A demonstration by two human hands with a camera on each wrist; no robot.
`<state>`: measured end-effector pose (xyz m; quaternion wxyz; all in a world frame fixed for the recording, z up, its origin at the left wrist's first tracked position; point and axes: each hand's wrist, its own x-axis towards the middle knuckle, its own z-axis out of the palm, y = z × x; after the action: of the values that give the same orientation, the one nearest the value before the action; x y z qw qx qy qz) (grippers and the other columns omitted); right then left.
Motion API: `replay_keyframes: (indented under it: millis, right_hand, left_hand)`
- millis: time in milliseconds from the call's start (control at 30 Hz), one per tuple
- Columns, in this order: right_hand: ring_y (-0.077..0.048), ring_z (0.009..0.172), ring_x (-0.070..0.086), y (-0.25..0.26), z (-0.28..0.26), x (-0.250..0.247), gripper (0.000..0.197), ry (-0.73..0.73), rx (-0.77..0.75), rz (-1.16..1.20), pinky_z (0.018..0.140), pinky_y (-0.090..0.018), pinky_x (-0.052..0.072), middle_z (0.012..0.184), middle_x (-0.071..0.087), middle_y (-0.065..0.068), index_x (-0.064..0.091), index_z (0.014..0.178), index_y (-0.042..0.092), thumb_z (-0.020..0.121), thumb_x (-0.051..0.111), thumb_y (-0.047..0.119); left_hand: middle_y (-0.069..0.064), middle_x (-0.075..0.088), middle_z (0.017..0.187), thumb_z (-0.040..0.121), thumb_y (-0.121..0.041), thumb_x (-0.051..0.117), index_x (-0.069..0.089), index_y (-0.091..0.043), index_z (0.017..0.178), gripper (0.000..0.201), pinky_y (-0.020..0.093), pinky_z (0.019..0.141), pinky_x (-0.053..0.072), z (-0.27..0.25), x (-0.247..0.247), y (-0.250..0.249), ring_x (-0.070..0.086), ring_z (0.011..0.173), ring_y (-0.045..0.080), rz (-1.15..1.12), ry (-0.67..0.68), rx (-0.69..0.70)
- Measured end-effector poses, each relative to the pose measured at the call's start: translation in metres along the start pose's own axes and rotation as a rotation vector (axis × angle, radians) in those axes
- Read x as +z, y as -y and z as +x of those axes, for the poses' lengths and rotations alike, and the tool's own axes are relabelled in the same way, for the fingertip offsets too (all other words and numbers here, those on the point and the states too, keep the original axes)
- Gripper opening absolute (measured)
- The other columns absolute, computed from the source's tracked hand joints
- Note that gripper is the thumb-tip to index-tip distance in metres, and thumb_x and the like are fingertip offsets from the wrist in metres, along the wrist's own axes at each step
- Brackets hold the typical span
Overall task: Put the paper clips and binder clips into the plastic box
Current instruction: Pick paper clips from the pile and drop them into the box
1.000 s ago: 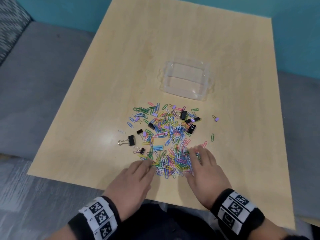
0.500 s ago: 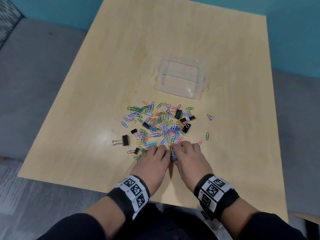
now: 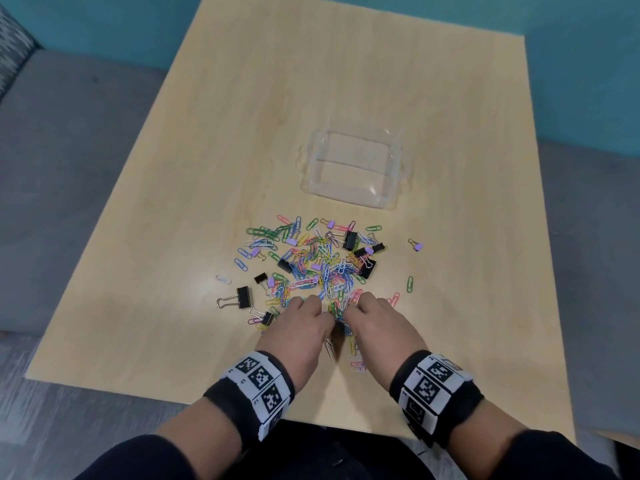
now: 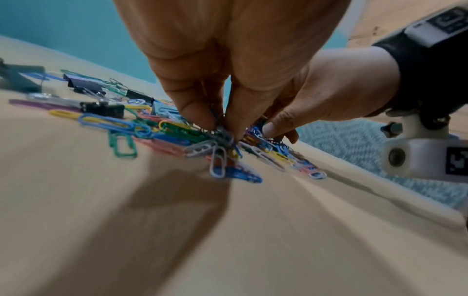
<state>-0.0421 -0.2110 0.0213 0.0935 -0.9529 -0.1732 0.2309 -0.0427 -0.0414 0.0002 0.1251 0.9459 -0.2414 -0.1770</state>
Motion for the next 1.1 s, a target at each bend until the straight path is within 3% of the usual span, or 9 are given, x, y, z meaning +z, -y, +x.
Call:
replay_keyframes:
  millis: [100,200,267,367,533,700,900,967,1100]
  right_hand:
    - [-0.021,0.053,0.044,-0.002,0.002,-0.003,0.056,-0.009,0.008,0.049,0.045,-0.027,0.023,0.073,0.046,-0.002,0.042,0.076,0.020,0.039,0.077,-0.004]
    - [-0.022,0.063,0.044,-0.007,0.006,-0.007,0.021,-0.031,0.082,0.185,0.053,-0.031,0.034,0.080,0.042,0.003,0.048,0.082,0.020,0.076,0.065,0.008]
    - [-0.020,0.075,0.050,-0.013,0.006,-0.014,0.008,0.048,0.134,0.370,0.065,-0.033,0.039,0.084,0.046,0.005,0.054,0.084,0.022,0.086,0.055,0.014]
    - [-0.012,0.061,0.051,-0.020,0.006,-0.024,0.013,0.080,0.216,0.641,0.060,-0.027,0.042,0.070,0.053,0.008,0.056,0.076,0.023,0.081,0.061,0.013]
    - [-0.009,0.039,0.051,-0.032,0.024,-0.064,0.009,0.101,0.325,1.175,0.036,-0.015,0.037,0.055,0.055,-0.008,0.060,0.080,0.001,0.082,0.061,-0.007]
    - [-0.021,0.048,0.053,-0.056,0.077,-0.105,0.014,-0.113,0.343,1.316,0.039,-0.022,0.042,0.057,0.059,-0.013,0.061,0.075,0.006,0.080,0.066,-0.006]
    - [-0.022,0.054,0.056,-0.072,0.143,-0.141,0.014,-0.344,0.418,1.175,0.050,-0.029,0.051,0.067,0.059,-0.012,0.058,0.074,0.008,0.081,0.062,-0.004]
    - [-0.025,0.056,0.059,-0.073,0.155,-0.143,0.013,-0.345,0.419,1.136,0.054,-0.031,0.053,0.071,0.061,-0.013,0.058,0.075,0.010,0.081,0.063,-0.001]
    - [-0.028,0.079,0.066,-0.076,0.145,-0.145,0.024,-0.263,0.394,0.776,0.078,-0.041,0.055,0.093,0.067,-0.009,0.061,0.108,0.017,0.084,0.064,0.021]
  left_hand:
    - [0.001,0.043,0.073,0.051,0.009,0.064,0.038,-0.022,0.065,0.043,0.031,0.049,0.026,0.003,-0.004,0.003,0.031,0.060,0.018,-0.066,0.042,-0.016]
    - [-0.001,0.044,0.072,0.061,0.002,0.067,0.046,-0.019,0.066,0.030,0.033,0.046,0.035,0.004,-0.009,0.006,0.046,0.058,0.024,-0.135,0.063,-0.060]
    - [0.000,0.050,0.080,0.078,-0.010,0.063,0.058,-0.016,0.076,0.008,0.037,0.058,0.045,0.007,-0.017,0.008,0.054,0.070,0.024,-0.222,0.052,-0.108]
    - [-0.004,0.056,0.085,0.086,-0.021,0.059,0.068,-0.019,0.088,0.009,0.033,0.074,0.045,0.009,-0.035,0.013,0.055,0.079,0.015,-0.412,0.073,-0.149]
    - [-0.004,0.056,0.056,0.080,-0.012,0.072,0.069,-0.016,0.075,0.007,0.021,0.050,0.040,0.033,-0.071,0.027,0.047,0.047,0.009,-0.968,0.021,-0.357]
    - [0.007,0.061,0.060,0.078,0.000,0.071,0.070,-0.009,0.075,0.009,0.027,0.051,0.049,0.093,-0.109,0.049,0.053,0.051,0.018,-1.233,-0.116,-0.457]
    - [0.009,0.057,0.058,0.081,0.000,0.067,0.065,-0.007,0.069,0.014,0.031,0.056,0.054,0.176,-0.140,0.058,0.052,0.053,0.021,-1.110,-0.356,-0.470]
    - [0.009,0.059,0.063,0.083,-0.004,0.067,0.067,-0.006,0.082,0.002,0.037,0.067,0.058,0.187,-0.143,0.051,0.056,0.055,0.021,-1.092,-0.323,-0.428]
    - [0.009,0.065,0.097,0.088,-0.011,0.063,0.063,-0.009,0.115,0.027,0.034,0.074,0.059,0.174,-0.149,0.062,0.065,0.078,0.022,-0.956,-0.237,-0.378]
